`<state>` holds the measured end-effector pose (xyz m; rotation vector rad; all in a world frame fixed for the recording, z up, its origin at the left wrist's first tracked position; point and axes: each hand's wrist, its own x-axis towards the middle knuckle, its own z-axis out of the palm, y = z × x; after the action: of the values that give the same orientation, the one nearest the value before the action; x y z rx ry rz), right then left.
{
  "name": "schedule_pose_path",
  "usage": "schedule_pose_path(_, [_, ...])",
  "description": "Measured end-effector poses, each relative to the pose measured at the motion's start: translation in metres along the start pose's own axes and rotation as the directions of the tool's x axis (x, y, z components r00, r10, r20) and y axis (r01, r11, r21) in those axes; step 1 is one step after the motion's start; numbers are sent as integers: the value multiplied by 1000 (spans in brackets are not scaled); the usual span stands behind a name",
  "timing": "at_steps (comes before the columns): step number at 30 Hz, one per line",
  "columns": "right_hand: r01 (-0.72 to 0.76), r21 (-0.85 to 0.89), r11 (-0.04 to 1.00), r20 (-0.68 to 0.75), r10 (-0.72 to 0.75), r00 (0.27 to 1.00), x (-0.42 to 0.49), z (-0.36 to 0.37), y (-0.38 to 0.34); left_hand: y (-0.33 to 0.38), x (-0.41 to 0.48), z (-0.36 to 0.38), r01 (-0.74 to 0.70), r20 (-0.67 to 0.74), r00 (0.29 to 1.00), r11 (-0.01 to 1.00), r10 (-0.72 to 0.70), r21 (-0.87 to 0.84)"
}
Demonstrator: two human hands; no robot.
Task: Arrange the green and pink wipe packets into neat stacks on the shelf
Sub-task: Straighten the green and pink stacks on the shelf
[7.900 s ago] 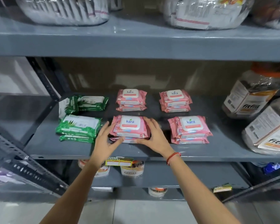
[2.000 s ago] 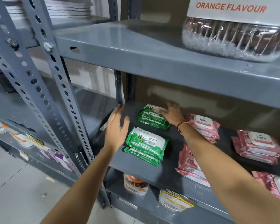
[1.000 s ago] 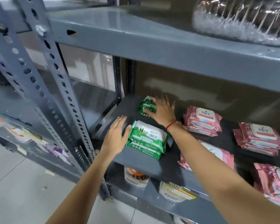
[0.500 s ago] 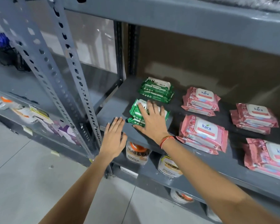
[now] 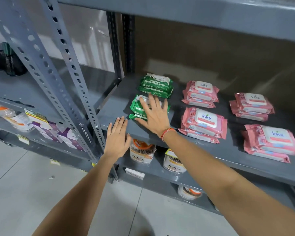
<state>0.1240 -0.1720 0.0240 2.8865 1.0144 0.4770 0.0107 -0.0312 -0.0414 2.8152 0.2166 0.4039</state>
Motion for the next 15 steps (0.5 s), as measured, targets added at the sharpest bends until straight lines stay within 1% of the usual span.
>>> schedule_pose_path(2, [-52,39,998,-114,56,992,-13,-7,9,0,0,-1,6,-28,1000,999,-7,-33])
schedule_pose_path(4, [-91,34,995,-237,97,967,-32,-11,24,5,-3,0,3,-75,997,998,-8,-64])
schedule_pose_path(7, [-147,29,989,-335,148,930,-69,-11,54,24,-12,6,-71,-122,991,993,59,-95])
schedule_pose_path(9, [-207,26,978,-345,203,916,-91,-10,75,44,-17,15,-148,-114,984,984,136,-102])
schedule_pose_path(12, [-278,-2,961,-315,263,912,-117,-11,102,82,-20,29,-283,-42,959,955,280,-95])
schedule_pose_path(15, [-293,-48,955,-252,272,929,-128,-11,117,114,-19,41,-390,43,919,919,393,-64])
